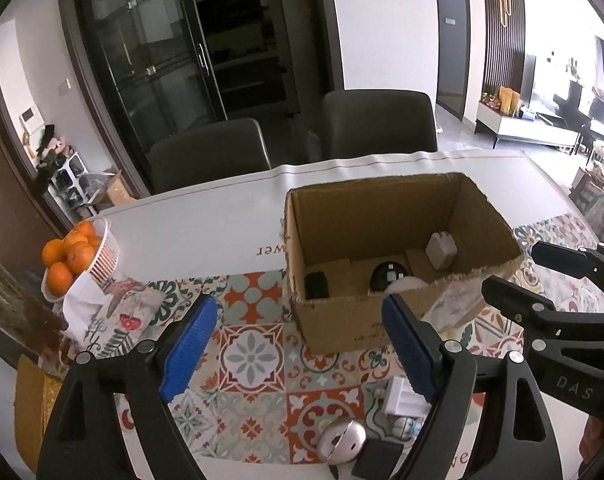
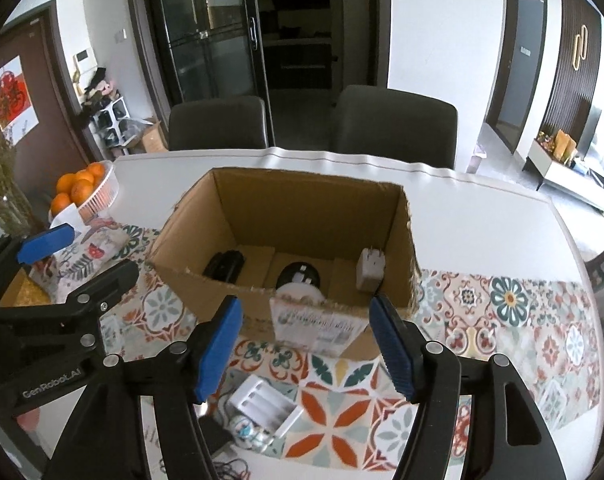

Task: Organize rigid objects
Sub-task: 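Withdraw both tools from the box toward the remaining items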

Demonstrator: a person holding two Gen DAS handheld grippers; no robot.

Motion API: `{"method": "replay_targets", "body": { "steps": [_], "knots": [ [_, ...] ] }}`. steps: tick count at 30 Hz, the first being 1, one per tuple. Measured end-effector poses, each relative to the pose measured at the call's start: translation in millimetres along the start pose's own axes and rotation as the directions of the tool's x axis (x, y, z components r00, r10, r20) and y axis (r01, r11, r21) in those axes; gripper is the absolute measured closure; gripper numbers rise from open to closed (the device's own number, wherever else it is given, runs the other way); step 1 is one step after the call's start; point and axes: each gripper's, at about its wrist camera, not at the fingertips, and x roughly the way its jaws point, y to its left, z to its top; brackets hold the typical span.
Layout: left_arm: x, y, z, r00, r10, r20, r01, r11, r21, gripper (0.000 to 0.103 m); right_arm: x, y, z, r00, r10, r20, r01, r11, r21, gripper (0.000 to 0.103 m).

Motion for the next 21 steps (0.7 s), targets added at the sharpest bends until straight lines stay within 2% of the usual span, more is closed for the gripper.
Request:
{"method": "replay_targets", "body": {
  "steps": [13, 21],
  "knots": [
    [1, 0, -46, 0.996, -0.032, -0.087, 0.029, 0.999, -0.036, 0.018, 1, 10, -42, 0.998, 0.019, -0.057, -0.018, 1.0, 0.022, 0.037],
    [20, -5, -71, 0.981, -0.075, -0.178, 0.066, 0.996, -0.058, 0.018, 15, 10, -62, 0.993, 0.019, -0.118, -0.016, 1.0, 0.027, 0.037]
  ]
}}
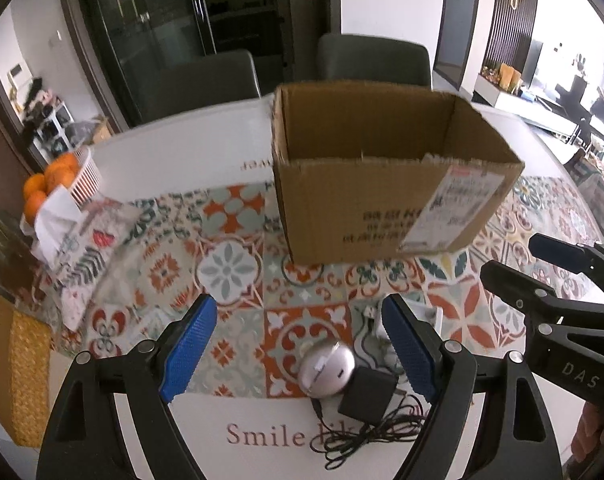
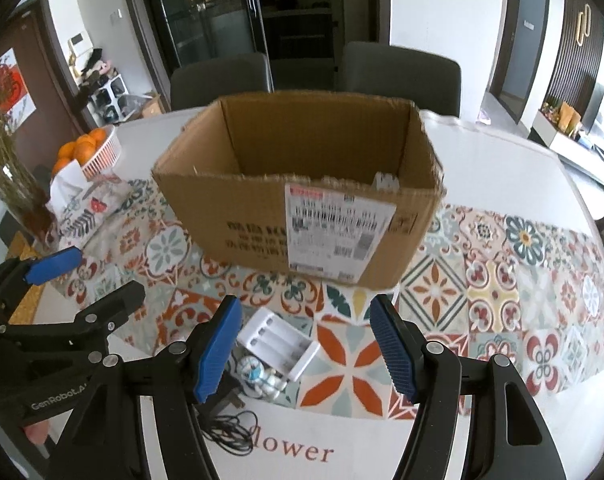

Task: Organize rigid objects
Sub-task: 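Withdraw both tools from the box toward the remaining items, then grasp the silver dome-shaped gadget with the left tool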

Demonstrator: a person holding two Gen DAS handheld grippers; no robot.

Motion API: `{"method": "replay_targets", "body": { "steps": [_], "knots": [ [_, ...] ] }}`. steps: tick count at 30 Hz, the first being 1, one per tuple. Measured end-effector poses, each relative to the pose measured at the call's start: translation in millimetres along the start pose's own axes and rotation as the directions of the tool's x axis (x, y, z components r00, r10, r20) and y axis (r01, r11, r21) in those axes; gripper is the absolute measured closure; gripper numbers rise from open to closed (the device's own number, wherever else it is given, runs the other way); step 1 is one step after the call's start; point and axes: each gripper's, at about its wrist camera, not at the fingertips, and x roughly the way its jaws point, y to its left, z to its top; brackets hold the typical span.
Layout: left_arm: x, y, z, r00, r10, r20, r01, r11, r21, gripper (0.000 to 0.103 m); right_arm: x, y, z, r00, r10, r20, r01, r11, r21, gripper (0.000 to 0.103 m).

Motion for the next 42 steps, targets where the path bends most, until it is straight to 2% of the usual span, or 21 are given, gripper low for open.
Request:
{"method": "replay_targets", "body": {
  "steps": [7, 15, 26, 37, 42],
  "knots": [
    [23, -4, -10, 0.996, -0.027, -0.087, 0.027, 1.0, -0.004, 0.019, 19, -4, -11, 0.998, 0.011, -0.058, -0.011, 1.0, 0.013, 0.037],
    [53, -5, -23, 0.983, -0.048, -0.179, 0.045, 0.999, -0.019, 0.02, 40, -5, -24, 0.993, 0.008, -0.116, -0.006, 1.0, 0.019, 0.037],
    [85, -12, -33, 0.955, -0.094, -0.282, 0.082, 0.995, -0.056, 0.025, 63, -10, -41, 0.984, 0.022, -0.176, -0.014, 0.999, 0.044, 0.037],
    [117, -11, -35, 0.928, -0.089, -0.362, 0.055, 0.993, -0.103, 0.031, 81, -12, -46, 0.975, 0.025, -0.221, -0.012, 0.998, 0.064, 0.036],
    [133, -3, -39, 0.91, -0.141, -0.391, 0.085, 0.984, -0.156, 0.039, 86, -8, -44, 0.974, 0.027, -0.223, -0.014, 0.998, 0.062, 0.037]
  ]
}}
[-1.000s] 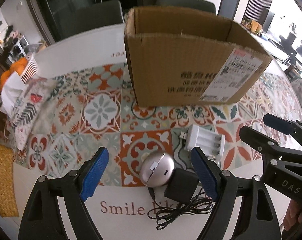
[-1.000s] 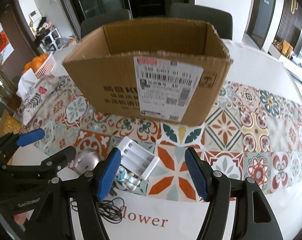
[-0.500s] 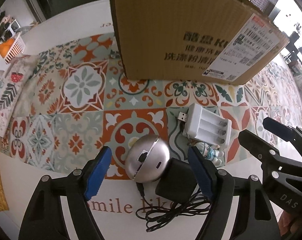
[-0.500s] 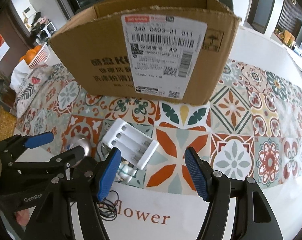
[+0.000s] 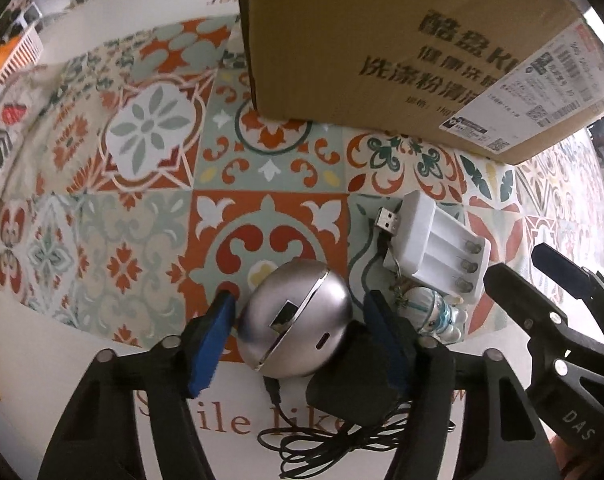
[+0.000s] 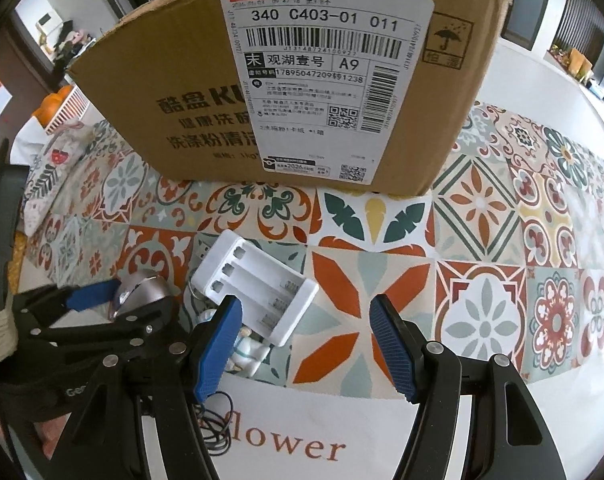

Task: Organize rigid objects
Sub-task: 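Grasp the silver dome-shaped gadget with the left tool, then grasp the astronaut figurine with the right tool while the left tool holds the silver gadget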

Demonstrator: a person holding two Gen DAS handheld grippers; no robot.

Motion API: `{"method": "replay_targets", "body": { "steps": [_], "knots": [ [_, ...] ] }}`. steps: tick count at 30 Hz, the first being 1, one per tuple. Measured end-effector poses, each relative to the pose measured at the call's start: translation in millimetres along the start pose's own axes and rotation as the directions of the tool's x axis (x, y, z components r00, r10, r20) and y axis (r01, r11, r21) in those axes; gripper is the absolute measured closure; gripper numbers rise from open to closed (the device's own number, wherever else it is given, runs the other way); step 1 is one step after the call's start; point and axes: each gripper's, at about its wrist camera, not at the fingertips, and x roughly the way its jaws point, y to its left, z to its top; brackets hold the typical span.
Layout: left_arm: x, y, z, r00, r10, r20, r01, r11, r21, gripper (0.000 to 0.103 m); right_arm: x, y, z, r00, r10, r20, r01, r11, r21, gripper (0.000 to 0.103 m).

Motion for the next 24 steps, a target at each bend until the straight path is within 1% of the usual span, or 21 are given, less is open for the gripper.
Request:
{"method": "replay_targets", "body": {
  "steps": [4, 11, 17, 24],
  "knots": [
    [5, 3, 1, 1.0, -0.011, -0.006, 0.011, 1.0, -0.012, 0.039, 2, 3, 2, 1.0, 0.003, 0.0, -0.003, 1.0, -0.005, 0.036],
    [6, 1, 1, 1.0, 0.009, 0.003, -0.009, 1.0, -0.005, 0.045, 6, 4, 1, 1.0, 0.005, -0.005, -0.005, 1.0, -0.001, 0.036],
    [4, 2, -2, 0.999, 0.008, 0.035, -0.009, 1.0, 0.013, 0.045, 6, 5, -3, 1.0, 0.007, 0.001, -0.007, 1.0, -0.001, 0.036],
    [-12, 12, -14, 0.997, 0.002, 0.081, -0.004, 1.0, 0.016, 0.045, 3, 12, -7, 0.999, 0.04, 0.029, -0.039, 0.999, -0.014, 0.036]
  ]
}}
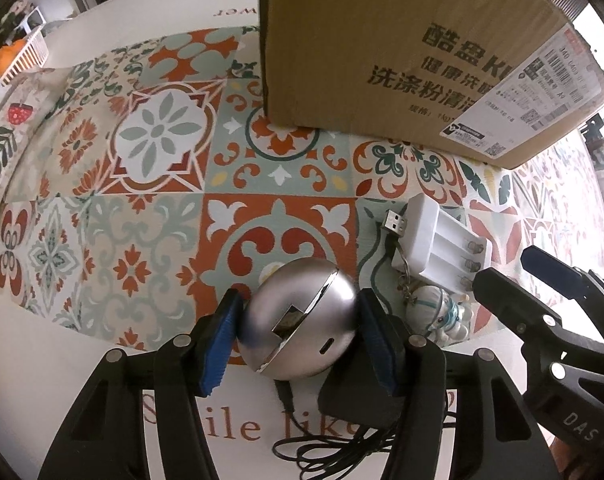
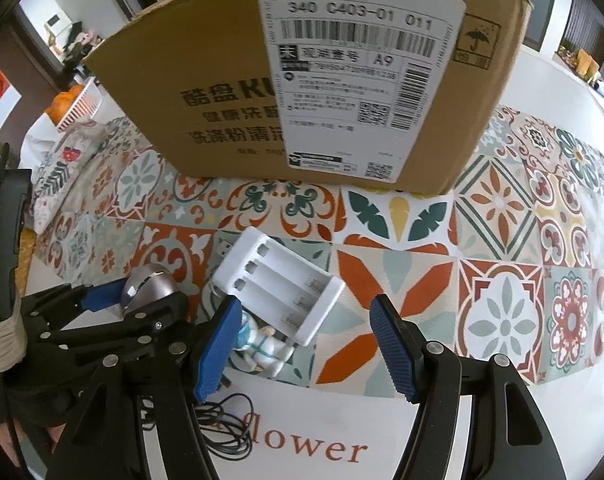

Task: Organize rigid objects
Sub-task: 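Grasp the astronaut figurine with the right tool while the left tool holds the silver gadget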

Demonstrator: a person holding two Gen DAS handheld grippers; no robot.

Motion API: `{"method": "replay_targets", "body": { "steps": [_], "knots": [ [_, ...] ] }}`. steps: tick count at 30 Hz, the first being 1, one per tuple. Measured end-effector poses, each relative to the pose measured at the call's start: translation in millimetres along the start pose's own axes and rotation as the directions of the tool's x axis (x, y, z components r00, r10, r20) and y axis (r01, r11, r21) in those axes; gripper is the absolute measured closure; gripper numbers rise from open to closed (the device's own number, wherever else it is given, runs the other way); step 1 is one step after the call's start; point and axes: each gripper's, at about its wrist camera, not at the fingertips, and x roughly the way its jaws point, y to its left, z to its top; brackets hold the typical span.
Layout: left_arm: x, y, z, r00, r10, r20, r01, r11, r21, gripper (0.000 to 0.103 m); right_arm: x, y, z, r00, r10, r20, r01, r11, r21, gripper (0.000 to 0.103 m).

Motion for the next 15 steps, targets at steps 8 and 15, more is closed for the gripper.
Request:
{"method": "replay_targets", "body": {
  "steps": [8, 15],
  "knots": [
    [-23, 15, -9, 0.997, 0.023, 0.068, -0.023, 1.0, -0.007, 0.045, 9, 4, 2, 1.0, 0.026, 0.006, -0.026, 1.0, 0.016, 0.025],
    [-27, 27, -13, 0.994, 0.049, 0.096, -0.048, 0.999, -0.018, 0.045, 22, 9, 4, 0.999, 0.046, -0.024, -0.045, 0.999, 0.02, 0.02]
  ]
}}
